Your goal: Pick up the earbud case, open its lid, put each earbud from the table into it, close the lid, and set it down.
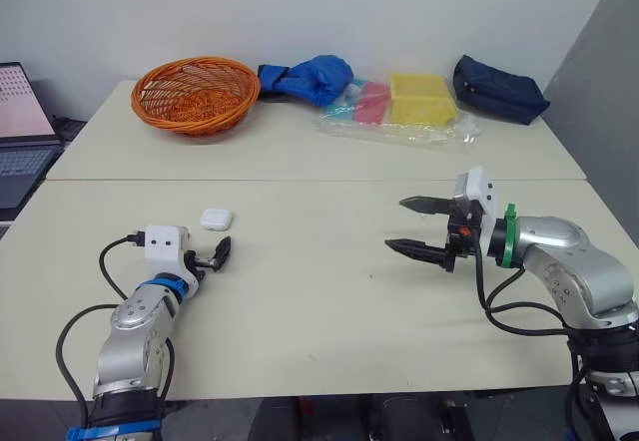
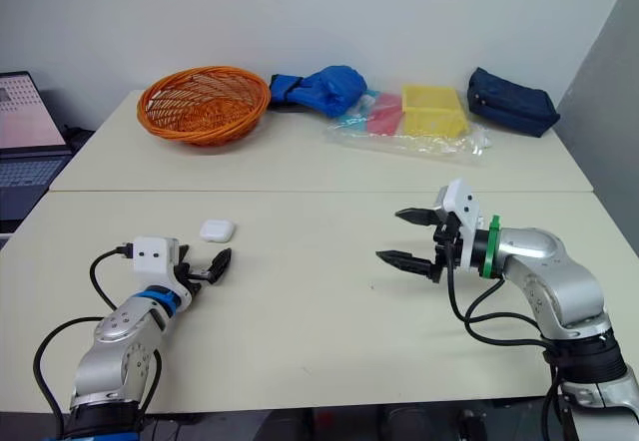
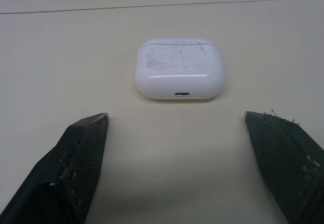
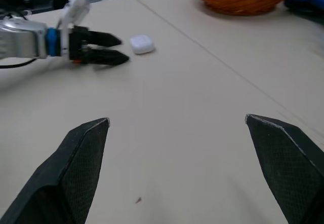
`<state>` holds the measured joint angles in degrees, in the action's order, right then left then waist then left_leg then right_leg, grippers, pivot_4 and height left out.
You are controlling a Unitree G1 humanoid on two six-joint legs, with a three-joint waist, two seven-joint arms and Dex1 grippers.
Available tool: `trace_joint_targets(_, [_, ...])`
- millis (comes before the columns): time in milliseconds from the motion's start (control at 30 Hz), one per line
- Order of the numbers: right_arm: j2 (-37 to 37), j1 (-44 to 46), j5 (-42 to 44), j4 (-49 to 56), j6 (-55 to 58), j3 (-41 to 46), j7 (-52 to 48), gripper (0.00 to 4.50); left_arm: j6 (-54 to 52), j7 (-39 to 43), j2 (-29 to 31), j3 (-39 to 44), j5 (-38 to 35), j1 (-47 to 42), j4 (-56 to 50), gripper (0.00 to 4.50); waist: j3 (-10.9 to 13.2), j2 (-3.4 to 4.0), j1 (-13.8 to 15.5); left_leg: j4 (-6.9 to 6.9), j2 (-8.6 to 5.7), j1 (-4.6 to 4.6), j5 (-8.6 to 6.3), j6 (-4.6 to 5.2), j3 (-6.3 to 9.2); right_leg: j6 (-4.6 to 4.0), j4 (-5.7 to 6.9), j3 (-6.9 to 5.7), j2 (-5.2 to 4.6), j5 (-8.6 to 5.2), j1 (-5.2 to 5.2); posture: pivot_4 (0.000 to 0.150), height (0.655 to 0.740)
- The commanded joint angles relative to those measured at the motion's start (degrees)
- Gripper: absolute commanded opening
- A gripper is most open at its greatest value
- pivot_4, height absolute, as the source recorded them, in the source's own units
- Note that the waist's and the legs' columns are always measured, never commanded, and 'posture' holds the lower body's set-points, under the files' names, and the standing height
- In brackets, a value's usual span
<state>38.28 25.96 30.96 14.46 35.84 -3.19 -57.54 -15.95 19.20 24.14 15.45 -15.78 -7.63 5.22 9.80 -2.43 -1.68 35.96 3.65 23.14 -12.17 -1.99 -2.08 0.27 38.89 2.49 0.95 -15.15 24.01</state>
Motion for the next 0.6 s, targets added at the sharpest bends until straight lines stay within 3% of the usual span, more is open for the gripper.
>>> trace_joint_targets(33, [1.49,3.22,1.89,1.64,1.32,-0.34,-3.29,4.50,1.36,-0.53,-0.75,-0.18,0.78,-1.49,2.01,4.48,0.00,0.00,0.01,0.01,0.00,0.00,0.00,0.00,0.02,0.00,0.00,-0.02,-0.01,0.00,-0.01,0.150,0.7400])
trace_joint_targets(600, [3.47,6.88,0.82,-2.29,1.04,0.25,-6.65,4.50,5.02,0.25,-2.95,-3.59,4.23,-11.34,11.70,4.48,0.00,-0.01,0.17,0.08,-0.08,0.00,0.01,0.00,0.01,0.11,-0.05,-0.05,-0.06,0.06,-0.10,0.150,0.7400])
